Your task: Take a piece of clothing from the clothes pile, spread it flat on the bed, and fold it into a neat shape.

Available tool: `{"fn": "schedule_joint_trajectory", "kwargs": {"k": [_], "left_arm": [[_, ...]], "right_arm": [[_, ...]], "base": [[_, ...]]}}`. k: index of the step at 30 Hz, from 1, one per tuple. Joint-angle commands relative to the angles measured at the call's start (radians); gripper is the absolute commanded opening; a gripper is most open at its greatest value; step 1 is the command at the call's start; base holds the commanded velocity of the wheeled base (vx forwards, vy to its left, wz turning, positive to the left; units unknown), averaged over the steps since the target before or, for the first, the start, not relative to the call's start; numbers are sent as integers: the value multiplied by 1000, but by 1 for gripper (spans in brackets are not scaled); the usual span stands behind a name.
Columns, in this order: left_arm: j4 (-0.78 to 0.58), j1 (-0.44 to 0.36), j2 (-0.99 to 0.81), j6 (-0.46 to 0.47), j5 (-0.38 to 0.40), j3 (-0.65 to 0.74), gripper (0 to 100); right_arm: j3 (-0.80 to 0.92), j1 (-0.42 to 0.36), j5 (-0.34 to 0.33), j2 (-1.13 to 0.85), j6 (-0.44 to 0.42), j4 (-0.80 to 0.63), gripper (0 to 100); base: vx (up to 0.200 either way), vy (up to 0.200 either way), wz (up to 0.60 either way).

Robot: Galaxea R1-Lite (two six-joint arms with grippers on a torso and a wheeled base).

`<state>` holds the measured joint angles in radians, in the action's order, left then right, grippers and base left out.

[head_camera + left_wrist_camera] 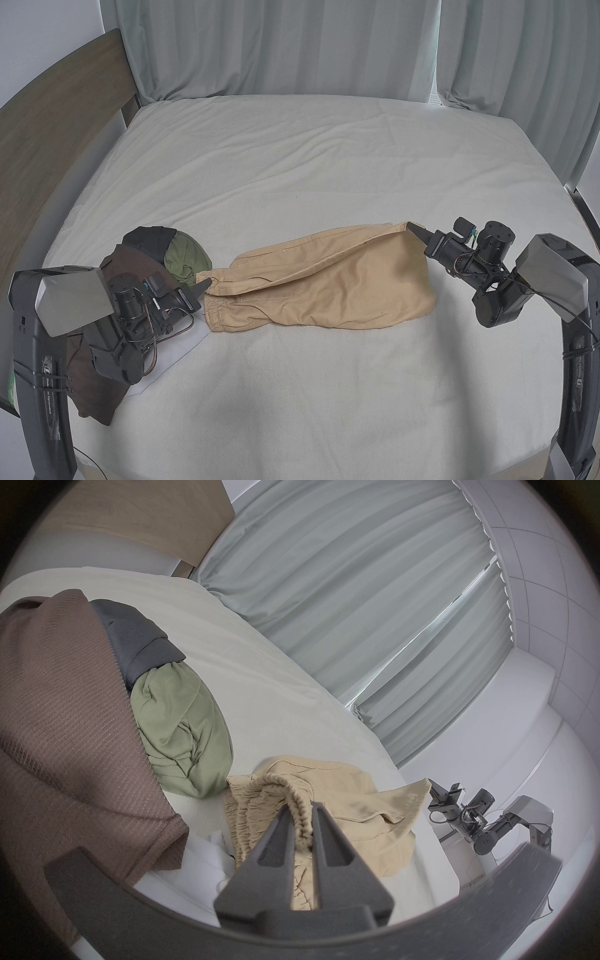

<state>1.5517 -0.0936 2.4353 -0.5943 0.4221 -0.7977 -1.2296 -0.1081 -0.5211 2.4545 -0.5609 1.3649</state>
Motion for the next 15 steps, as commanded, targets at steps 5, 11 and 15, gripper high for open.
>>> {"fn": "schedule_joint_trajectory", "kwargs": {"k": [5, 11, 15], "left_arm": [[-1, -9, 8, -2, 1, -14, 100], [-1, -1, 4, -65, -60, -60, 100], [-2, 31, 4, -68, -89, -78, 100]], "right_arm": [[-10, 2, 1, 20, 2, 2, 100], [-59, -7, 55, 37, 6, 10, 100], [-27, -8, 56, 20, 7, 19, 100]], "base": [[0, 0, 0], [0, 0, 0], [0, 0, 0]]}}
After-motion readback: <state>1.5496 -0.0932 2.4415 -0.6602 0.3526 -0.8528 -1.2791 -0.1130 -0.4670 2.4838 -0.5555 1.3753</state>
